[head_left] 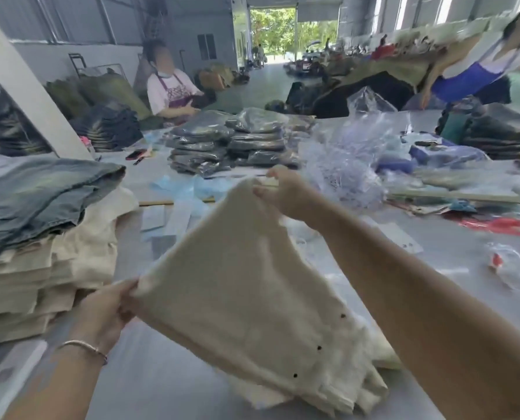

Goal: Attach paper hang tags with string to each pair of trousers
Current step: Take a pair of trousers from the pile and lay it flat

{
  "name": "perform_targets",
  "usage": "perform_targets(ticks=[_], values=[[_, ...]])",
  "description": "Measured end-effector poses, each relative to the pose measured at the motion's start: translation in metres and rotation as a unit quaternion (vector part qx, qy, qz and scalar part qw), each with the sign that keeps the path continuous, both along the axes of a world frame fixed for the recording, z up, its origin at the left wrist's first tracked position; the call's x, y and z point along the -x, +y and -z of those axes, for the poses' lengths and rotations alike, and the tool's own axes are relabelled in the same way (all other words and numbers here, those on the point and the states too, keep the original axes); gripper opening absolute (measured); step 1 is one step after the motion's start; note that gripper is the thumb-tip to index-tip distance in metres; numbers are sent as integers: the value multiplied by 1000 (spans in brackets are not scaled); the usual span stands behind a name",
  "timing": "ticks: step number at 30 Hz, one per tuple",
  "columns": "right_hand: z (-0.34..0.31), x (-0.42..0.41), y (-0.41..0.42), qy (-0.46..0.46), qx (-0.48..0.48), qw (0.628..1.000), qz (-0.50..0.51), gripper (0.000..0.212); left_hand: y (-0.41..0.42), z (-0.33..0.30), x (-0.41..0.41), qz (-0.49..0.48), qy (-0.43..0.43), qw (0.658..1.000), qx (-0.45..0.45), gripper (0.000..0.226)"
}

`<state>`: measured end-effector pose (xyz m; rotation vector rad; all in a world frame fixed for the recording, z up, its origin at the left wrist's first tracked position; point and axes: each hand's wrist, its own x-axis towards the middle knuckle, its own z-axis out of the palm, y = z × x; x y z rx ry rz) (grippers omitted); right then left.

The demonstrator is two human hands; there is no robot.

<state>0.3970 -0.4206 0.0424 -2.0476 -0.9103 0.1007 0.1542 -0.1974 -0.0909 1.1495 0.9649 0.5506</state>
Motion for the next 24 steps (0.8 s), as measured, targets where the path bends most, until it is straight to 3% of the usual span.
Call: perform_targets(ticks=[3, 5, 6, 8, 10, 12, 14, 16, 19, 21, 24], values=[[95, 20, -21, 44, 182, 982, -39, 64, 0, 77, 34, -42, 222, 973, -39, 16], [150, 21, -61, 103, 244, 964, -18, 66, 1, 110, 46, -59, 413, 902, -110, 48], [173, 24, -83, 127, 270, 954, 11, 64, -2, 119, 44, -64, 464, 866, -174, 58], [215, 31, -121, 133, 285, 945, 93, 51, -23, 117, 28, -4, 426, 838, -342, 64], [241, 47, -151, 96, 256, 941, 197, 44, -55, 117, 6, 186, 307, 816, -453, 74], [256, 71, -168, 39, 231, 934, 269, 68, -87, 121, -13, 396, 240, 750, -473, 94], [268, 99, -175, 21, 190, 939, 286, 106, -105, 133, -26, 506, 249, 639, -524, 106], [282, 119, -178, 47, 208, 933, 290, 131, -115, 144, -29, 527, 273, 558, -580, 115], [293, 121, -176, 89, 336, 897, 275, 131, -120, 139, -23, 492, 250, 504, -665, 101], [295, 108, -169, 88, 359, 890, 266, 110, -118, 148, -21, 443, 167, 499, -725, 70], [286, 78, -152, 114, 276, 919, 256, 64, -112, 146, -28, 375, 111, 529, -753, 41]])
